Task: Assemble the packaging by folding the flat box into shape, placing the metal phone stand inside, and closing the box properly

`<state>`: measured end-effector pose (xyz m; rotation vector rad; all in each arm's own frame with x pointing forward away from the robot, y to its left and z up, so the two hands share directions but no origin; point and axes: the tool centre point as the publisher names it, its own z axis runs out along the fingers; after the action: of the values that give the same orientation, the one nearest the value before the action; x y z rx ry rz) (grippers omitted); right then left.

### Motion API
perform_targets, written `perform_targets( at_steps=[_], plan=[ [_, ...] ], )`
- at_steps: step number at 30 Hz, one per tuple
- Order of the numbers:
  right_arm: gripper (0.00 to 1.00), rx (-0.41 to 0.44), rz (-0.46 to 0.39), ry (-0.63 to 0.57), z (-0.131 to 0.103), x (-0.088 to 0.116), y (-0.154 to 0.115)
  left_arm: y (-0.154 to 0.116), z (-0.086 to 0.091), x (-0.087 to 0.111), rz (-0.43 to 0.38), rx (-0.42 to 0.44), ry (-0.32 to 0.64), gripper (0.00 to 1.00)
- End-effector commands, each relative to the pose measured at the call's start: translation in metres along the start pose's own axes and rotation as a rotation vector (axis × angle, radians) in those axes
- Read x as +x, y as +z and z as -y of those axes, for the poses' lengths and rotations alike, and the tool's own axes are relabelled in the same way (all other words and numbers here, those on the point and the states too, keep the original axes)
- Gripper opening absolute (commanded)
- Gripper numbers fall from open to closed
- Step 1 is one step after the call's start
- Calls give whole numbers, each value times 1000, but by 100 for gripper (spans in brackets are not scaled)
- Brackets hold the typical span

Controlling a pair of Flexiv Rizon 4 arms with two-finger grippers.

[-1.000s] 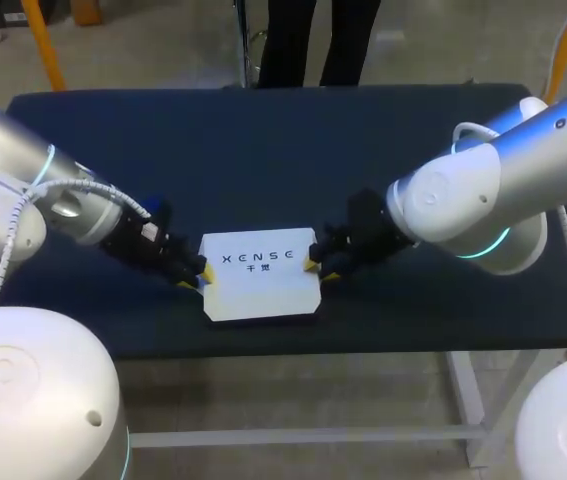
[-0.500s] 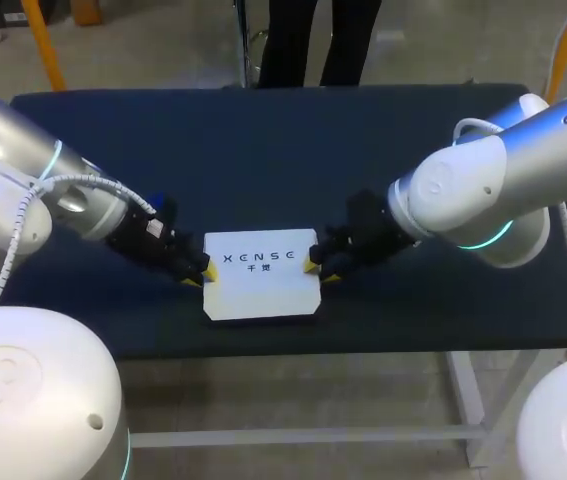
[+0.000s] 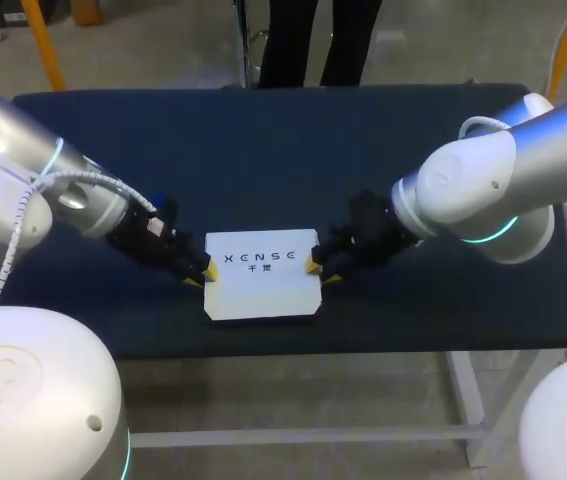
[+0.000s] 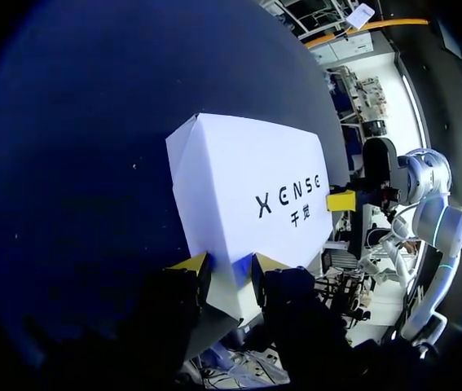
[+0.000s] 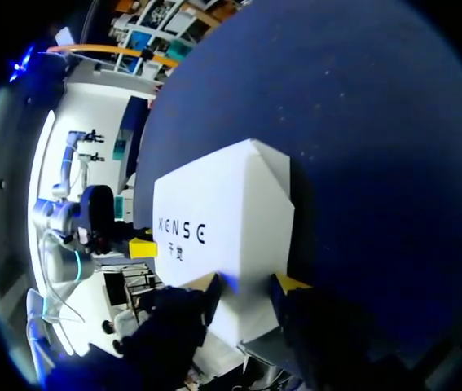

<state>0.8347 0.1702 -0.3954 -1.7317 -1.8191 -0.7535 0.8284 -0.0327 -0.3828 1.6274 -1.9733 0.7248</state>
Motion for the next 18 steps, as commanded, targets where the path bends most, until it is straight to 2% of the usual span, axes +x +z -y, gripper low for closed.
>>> perform_targets(
  at_steps=[1, 5, 18],
  plan=[
    [45, 20, -40, -1, -4, 0, 8, 10, 7, 3, -6, -27, 0, 35],
    [45, 33, -42, 5, -6, 3, 9, 10, 9, 6, -12, -42, -1, 33],
    [44, 62, -67, 29, -9, 9, 2, 2, 11, 15, -11, -71, -17, 34]
  ],
)
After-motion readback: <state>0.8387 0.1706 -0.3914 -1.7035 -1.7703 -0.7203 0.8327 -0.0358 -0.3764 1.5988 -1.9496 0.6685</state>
